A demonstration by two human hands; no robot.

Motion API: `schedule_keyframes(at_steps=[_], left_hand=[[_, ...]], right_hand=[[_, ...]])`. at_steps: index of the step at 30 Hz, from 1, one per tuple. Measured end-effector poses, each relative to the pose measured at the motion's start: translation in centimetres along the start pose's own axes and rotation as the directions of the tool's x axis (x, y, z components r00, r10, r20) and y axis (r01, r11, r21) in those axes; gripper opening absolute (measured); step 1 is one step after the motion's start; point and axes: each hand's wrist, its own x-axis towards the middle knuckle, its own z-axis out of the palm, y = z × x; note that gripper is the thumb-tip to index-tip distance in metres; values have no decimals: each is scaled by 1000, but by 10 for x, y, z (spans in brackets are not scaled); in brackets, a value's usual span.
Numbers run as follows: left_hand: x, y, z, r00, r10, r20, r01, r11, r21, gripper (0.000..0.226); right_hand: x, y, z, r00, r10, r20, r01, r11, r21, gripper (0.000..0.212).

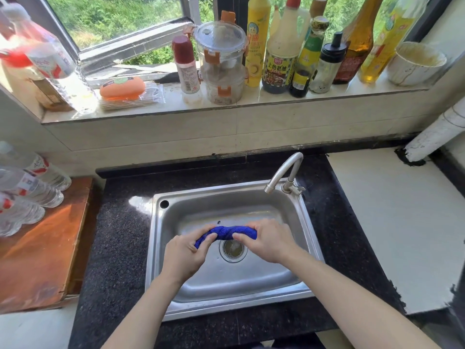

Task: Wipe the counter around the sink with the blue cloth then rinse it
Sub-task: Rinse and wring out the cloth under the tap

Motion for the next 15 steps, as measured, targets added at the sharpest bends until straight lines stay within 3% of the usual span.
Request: schedule_keyframes(at_steps=[1,3,8,12,15], left_hand=[[-3,-2,-1,1000,25,-8,-24,999,37,36],[-5,-1,-2,996,79,-28,-76,993,90,36],[-8,-3,-4,998,66,-15,-64,992,109,36],[3,-7,-13,980,-174,93,183,978,-99,16],[18,-6,-26,925,-376,62,374,866,-332,14]], right_hand=[[-1,-2,-4,999,-40,22,44,982,-182,53],[-3,-3,-8,996,-55,64,73,941,-330,62],[-6,-8,-3,996,26,82,0,955,-296,65],[-12,-6,-7,999,-19,40,28,965,-263,54],[-18,0,-8,997,-72,31,76,985,-153,51]])
